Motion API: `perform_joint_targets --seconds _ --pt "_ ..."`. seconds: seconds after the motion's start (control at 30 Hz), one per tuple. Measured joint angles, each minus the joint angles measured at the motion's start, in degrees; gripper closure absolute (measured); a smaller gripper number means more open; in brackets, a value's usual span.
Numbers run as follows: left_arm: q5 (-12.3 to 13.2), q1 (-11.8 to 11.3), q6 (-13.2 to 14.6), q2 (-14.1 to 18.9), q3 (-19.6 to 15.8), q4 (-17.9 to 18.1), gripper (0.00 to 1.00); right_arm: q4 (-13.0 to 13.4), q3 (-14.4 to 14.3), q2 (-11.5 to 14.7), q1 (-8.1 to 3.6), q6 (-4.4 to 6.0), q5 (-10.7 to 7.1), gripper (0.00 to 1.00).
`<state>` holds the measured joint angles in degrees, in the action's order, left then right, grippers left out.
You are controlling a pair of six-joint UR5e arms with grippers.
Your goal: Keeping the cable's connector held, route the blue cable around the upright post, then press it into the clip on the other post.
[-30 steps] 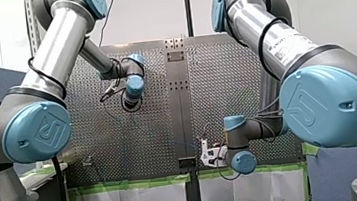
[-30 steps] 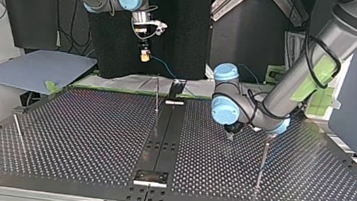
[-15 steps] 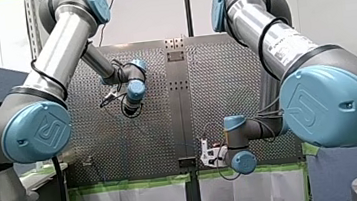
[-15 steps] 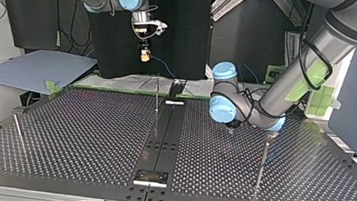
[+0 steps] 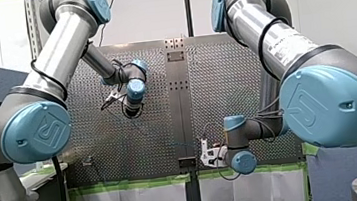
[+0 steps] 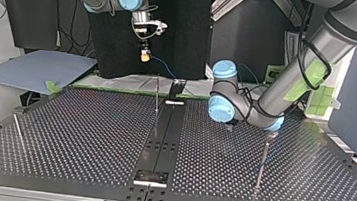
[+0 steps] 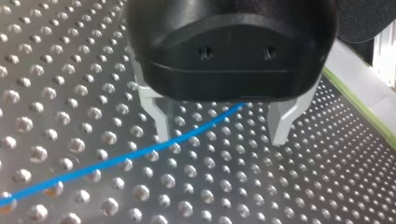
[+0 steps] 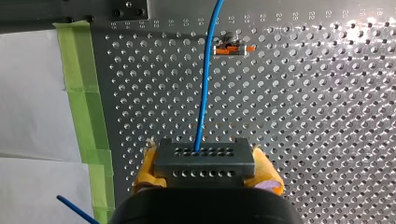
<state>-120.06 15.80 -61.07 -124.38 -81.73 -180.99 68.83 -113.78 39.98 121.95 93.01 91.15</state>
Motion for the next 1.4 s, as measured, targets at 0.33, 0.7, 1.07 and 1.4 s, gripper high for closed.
perform_joint_targets --seconds 0.33,0.7,1.07,1.4 --pt "-2.9 -0.1 -0.3 -3.1 0.0 -2.0 0.0 -0.1 0.0 0.0 0.0 0.0 0.0 1.0" --pt "-2.0 0.1 -1.1 -4.0 0.0 -2.0 0.0 0.0 0.0 0.0 0.01 -0.01 0.0 1.0" --pt "2.9 2.5 -4.8 -7.4 0.0 -3.7 0.0 0.0 0.0 0.0 0.0 0.01 0.0 1.0" --pt "4.5 3.4 -8.4 -8.4 0.0 -3.9 0.0 0.1 0.0 0.0 0.0 0.08 0.0 1.0"
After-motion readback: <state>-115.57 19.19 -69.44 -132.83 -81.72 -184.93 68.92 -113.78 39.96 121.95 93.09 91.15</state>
